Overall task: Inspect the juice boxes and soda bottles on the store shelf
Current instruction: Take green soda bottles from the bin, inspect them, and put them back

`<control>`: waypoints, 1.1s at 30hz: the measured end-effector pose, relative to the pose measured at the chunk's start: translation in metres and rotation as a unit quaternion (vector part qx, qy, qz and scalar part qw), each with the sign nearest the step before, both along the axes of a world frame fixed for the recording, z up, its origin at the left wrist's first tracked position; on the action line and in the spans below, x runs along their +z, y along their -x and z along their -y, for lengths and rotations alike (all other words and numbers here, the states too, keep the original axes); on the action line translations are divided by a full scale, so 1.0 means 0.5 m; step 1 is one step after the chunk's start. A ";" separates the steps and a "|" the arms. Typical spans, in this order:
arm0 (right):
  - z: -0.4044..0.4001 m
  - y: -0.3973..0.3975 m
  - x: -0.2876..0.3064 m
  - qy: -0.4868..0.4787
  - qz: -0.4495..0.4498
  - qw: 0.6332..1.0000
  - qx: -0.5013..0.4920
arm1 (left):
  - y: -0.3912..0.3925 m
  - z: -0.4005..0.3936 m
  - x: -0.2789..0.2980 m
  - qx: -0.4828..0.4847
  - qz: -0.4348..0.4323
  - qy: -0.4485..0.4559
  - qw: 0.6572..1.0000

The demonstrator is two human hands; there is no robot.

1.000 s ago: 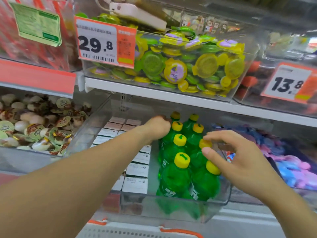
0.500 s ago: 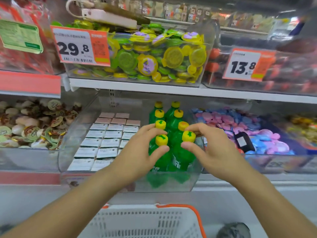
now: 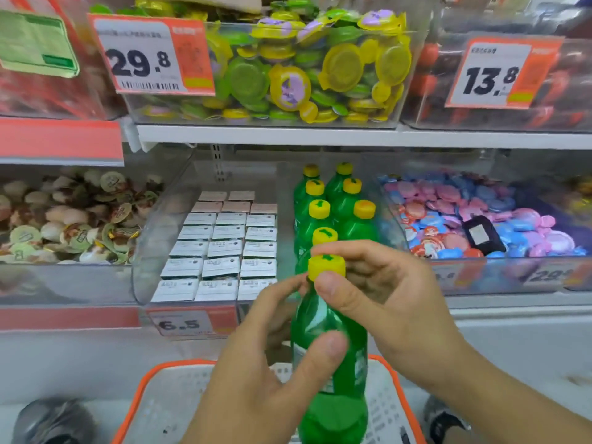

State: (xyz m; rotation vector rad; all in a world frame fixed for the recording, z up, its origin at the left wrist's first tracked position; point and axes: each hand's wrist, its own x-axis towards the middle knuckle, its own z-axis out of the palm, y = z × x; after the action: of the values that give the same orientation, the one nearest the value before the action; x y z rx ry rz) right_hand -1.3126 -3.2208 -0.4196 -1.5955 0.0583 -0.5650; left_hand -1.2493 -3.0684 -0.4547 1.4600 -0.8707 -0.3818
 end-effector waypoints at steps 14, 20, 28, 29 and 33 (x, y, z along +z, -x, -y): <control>-0.053 -0.020 -0.038 -0.110 -0.093 0.989 0.029 | 0.020 -0.042 -0.046 0.130 -0.043 0.044 0.990; -0.056 -0.021 -0.029 -0.138 -0.113 0.982 0.057 | 0.051 -0.043 -0.028 0.141 -0.015 0.046 0.989; -0.051 -0.019 -0.028 -0.163 -0.174 0.968 0.077 | 0.034 -0.037 -0.047 0.160 -0.056 -0.021 0.985; -0.051 -0.018 -0.029 -0.173 -0.180 0.967 0.061 | 0.033 -0.037 -0.047 0.149 -0.055 -0.034 0.987; -0.055 -0.017 -0.023 -0.185 -0.188 0.964 0.043 | 0.035 -0.045 -0.027 0.103 -0.076 -0.047 0.991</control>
State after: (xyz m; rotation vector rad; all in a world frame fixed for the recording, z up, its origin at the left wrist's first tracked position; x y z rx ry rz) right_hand -1.3042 -3.1936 -0.4310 -1.3122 0.3580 -0.1615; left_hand -1.2670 -3.0460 -0.4684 1.5700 -0.5794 -0.3784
